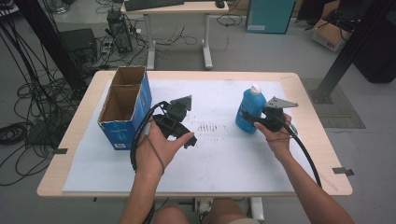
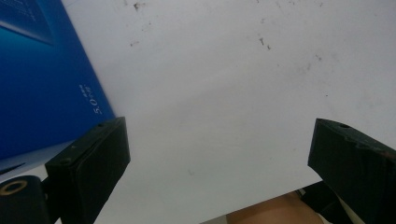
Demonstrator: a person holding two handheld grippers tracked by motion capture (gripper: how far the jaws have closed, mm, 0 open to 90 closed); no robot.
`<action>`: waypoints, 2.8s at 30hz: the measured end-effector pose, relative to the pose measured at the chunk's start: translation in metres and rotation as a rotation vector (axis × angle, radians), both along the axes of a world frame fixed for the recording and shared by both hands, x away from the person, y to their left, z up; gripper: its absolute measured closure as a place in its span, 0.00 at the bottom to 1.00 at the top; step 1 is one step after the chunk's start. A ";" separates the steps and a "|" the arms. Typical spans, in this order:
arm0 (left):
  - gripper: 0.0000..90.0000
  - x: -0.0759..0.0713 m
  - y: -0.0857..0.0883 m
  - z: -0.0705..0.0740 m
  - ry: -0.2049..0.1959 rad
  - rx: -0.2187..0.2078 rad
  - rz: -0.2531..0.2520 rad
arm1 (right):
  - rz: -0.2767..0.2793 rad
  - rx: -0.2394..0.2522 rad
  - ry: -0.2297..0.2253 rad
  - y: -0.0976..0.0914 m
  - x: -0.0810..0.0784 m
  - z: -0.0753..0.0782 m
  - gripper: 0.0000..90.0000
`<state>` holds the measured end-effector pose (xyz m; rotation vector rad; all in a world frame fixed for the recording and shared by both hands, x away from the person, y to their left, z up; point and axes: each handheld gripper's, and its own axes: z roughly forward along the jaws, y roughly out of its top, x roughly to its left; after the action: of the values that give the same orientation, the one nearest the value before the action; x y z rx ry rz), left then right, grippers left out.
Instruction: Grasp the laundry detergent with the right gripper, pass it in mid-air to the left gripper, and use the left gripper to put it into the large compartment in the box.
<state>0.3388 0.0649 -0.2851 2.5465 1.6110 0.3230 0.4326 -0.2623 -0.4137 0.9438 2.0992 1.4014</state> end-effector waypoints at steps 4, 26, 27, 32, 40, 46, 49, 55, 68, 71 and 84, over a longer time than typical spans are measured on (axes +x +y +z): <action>0.06 -0.001 0.000 0.001 -0.004 -0.002 0.003 | -0.001 0.001 -0.001 0.000 0.000 0.000 0.49; 0.07 -0.002 0.009 0.021 0.008 -0.034 -0.048 | 0.002 -0.004 0.026 -0.001 0.001 0.004 0.49; 0.06 -0.003 0.012 0.025 0.004 -0.037 -0.059 | 0.004 -0.003 0.040 -0.002 0.001 0.005 0.49; 0.06 -0.002 0.022 0.046 -0.017 -0.078 -0.110 | 0.018 -0.007 0.051 -0.001 -0.003 0.015 0.49; 0.06 0.007 0.022 0.076 -0.014 -0.104 -0.218 | 0.045 0.012 0.074 0.006 -0.006 0.052 0.49; 0.06 0.014 0.023 0.106 -0.045 -0.085 -0.287 | 0.091 0.023 0.107 0.019 -0.010 0.079 0.49; 0.06 0.020 0.024 0.121 -0.035 -0.061 -0.364 | 0.130 0.013 0.106 0.028 -0.012 0.091 0.49; 0.06 0.026 0.011 0.142 -0.063 -0.033 -0.497 | 0.264 0.002 0.085 0.051 -0.017 0.115 0.49; 0.05 0.032 -0.006 0.165 -0.023 0.017 -0.699 | 0.454 -0.057 0.061 0.094 -0.024 0.128 0.49; 0.05 0.031 -0.009 0.162 -0.018 0.026 -0.721 | 0.499 -0.055 0.067 0.106 -0.026 0.124 0.49; 0.05 0.033 -0.011 0.151 0.057 0.037 -0.823 | 0.696 -0.084 0.078 0.156 -0.036 0.101 0.49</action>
<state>0.3723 0.0540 -0.1344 2.9744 0.4544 0.1865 0.3962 -0.1062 -0.3124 0.2219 2.6634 1.5727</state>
